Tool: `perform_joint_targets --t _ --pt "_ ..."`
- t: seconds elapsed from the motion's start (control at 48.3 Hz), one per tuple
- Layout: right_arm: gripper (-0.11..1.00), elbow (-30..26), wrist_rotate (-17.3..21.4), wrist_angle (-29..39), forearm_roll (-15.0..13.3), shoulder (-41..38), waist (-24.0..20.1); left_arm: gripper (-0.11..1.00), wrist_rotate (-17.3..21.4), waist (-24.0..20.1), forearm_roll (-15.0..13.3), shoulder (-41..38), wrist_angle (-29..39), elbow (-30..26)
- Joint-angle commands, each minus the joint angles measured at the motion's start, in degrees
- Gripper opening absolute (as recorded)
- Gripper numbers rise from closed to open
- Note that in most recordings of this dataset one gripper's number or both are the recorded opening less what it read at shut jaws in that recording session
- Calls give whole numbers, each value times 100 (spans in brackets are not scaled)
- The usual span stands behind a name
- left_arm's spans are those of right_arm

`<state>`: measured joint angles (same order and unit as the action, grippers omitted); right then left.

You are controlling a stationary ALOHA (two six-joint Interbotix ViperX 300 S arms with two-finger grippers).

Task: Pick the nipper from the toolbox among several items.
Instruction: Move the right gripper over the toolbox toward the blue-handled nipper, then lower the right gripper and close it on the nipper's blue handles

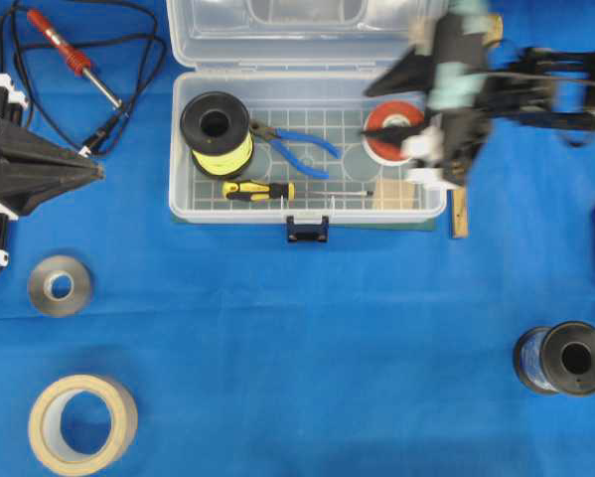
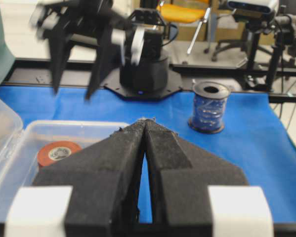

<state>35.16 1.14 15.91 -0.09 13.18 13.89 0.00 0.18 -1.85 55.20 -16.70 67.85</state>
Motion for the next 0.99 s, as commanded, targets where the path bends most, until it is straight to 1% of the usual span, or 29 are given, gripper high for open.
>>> perform_joint_targets --t 0.0,0.166,0.477,0.705,0.787,0.829,0.87,0.974 --pt "76 -527 -9 334 -35 -431 70 0 -9 -9 -9 -79 -35 -114" --pt "67 -1002 -18 686 -79 -1274 202 0 -18 -18 -9 -97 -26 -105" --pt "67 -1459 -18 686 -79 -2417 255 0 -18 -18 -9 -114 -9 -97" --pt "65 -1670 -18 589 -79 -2962 352 0 -26 -9 -18 -114 9 -97" --pt "61 -1670 -44 554 -97 -3041 360 0 -62 -9 -26 -114 18 -97" --pt "57 -1661 -44 554 -105 -3059 360 0 -70 -18 -18 -114 9 -97" --pt "50 -1652 -88 563 -114 -3059 352 0 -79 -18 -26 -114 18 -97" --pt "22 -1652 -202 589 -88 -3050 325 0 -79 -18 -26 -114 18 -97"
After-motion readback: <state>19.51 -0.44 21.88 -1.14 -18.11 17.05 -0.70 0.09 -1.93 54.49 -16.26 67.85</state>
